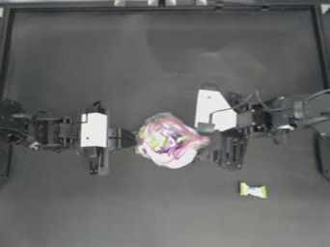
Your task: Put candy in bag
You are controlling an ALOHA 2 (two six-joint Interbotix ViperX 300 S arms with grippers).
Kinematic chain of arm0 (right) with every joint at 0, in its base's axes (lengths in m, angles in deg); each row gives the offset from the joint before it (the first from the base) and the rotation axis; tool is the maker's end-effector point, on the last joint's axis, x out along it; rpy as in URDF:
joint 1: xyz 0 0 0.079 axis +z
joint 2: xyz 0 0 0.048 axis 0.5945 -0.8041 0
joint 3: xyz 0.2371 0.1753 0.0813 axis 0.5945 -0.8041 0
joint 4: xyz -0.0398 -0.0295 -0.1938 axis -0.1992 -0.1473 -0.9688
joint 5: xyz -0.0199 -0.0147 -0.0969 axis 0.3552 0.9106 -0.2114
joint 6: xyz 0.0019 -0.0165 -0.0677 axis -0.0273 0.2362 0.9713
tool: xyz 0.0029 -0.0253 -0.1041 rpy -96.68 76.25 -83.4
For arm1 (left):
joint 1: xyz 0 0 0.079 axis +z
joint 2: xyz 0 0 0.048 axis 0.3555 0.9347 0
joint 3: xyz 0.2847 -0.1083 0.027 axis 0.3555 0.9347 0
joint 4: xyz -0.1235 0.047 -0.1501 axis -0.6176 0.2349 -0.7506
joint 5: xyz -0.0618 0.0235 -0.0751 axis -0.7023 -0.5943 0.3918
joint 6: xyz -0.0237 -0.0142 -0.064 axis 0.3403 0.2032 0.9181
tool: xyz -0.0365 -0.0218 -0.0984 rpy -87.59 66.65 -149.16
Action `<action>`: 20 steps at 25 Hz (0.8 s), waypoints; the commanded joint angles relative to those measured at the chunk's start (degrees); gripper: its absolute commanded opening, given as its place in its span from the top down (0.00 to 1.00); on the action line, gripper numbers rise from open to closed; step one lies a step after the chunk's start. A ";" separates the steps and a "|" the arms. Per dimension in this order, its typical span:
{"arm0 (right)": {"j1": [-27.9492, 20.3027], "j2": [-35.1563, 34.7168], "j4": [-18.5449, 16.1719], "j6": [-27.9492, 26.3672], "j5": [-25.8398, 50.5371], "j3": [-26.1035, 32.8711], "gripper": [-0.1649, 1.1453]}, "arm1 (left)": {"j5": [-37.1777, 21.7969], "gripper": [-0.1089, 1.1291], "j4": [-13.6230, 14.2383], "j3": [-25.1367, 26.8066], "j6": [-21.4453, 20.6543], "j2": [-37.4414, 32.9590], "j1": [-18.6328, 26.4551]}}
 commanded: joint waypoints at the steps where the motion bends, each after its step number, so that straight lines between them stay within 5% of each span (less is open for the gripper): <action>1: -0.09 3.78 -0.26 0.18 1.67 0.97 0.11 | 0.35 0.88 -0.09 -1.05 -0.09 -1.41 0.09; 20: 0.62 21.97 -0.79 0.18 16.17 2.11 0.11 | 0.35 0.88 -0.09 -1.14 -0.18 -1.41 0.09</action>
